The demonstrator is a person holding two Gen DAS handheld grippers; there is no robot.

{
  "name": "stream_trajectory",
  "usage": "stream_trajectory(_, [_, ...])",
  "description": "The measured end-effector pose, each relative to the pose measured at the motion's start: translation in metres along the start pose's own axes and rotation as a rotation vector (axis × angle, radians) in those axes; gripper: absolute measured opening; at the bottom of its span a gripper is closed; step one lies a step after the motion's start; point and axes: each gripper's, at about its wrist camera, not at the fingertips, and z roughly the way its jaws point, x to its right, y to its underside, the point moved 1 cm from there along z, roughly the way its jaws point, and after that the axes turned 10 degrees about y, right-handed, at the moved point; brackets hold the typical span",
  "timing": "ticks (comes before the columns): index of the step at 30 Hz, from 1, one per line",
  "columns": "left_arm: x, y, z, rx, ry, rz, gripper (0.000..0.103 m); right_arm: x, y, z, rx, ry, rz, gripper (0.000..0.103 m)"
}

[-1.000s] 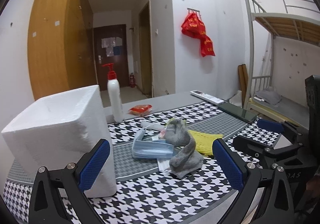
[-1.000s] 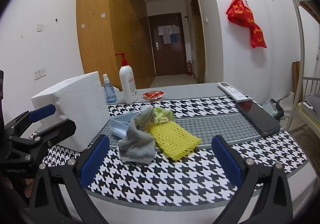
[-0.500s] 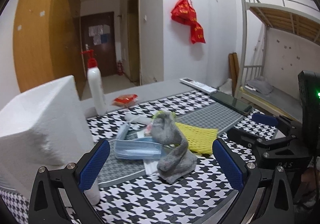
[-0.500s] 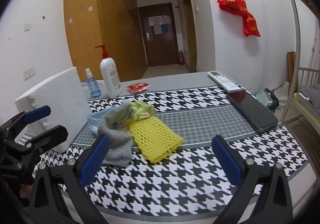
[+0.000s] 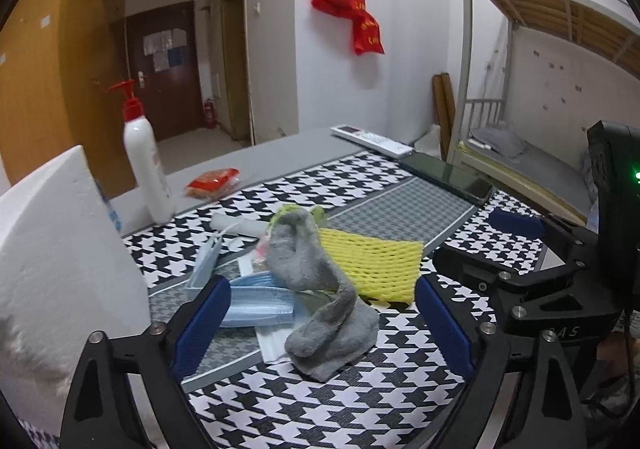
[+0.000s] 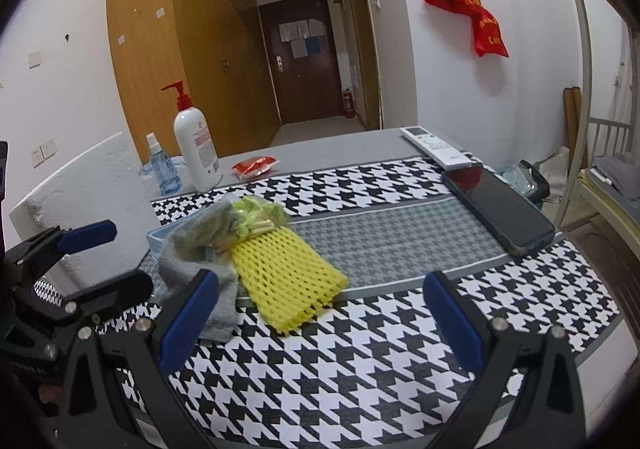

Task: Organize soft objects
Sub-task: 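Move the left tool to the grey sock while the right tool approaches the yellow net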

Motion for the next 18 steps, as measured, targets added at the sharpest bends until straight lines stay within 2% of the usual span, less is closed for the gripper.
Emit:
stream_trajectory(6, [-0.014, -0.001, 0.017, -0.057, 0.045, -0.049, 0.080, -0.003, -0.003, 0.013, -0.043, 0.018, -0.035, 0.103])
stream_trajectory(8, [-0.017, 0.001, 0.020, -0.061, 0.061, -0.078, 0.067, -0.003, -0.003, 0.018, -0.062, 0.023, -0.059, 0.103])
stream_trajectory(9, [-0.018, 0.002, 0.021, -0.065, 0.065, -0.088, 0.064, -0.003, -0.003, 0.020, -0.072, 0.028, -0.081, 0.103])
stream_trajectory(16, [-0.011, 0.008, 0.031, -0.078, 0.080, -0.065, 0.057, 0.000, -0.004, 0.030, -0.110, 0.052, -0.131, 0.103])
stream_trajectory(18, [-0.012, 0.010, 0.032, -0.081, 0.072, -0.061, 0.051, 0.000, -0.005, 0.030, -0.116, 0.045, -0.138, 0.103])
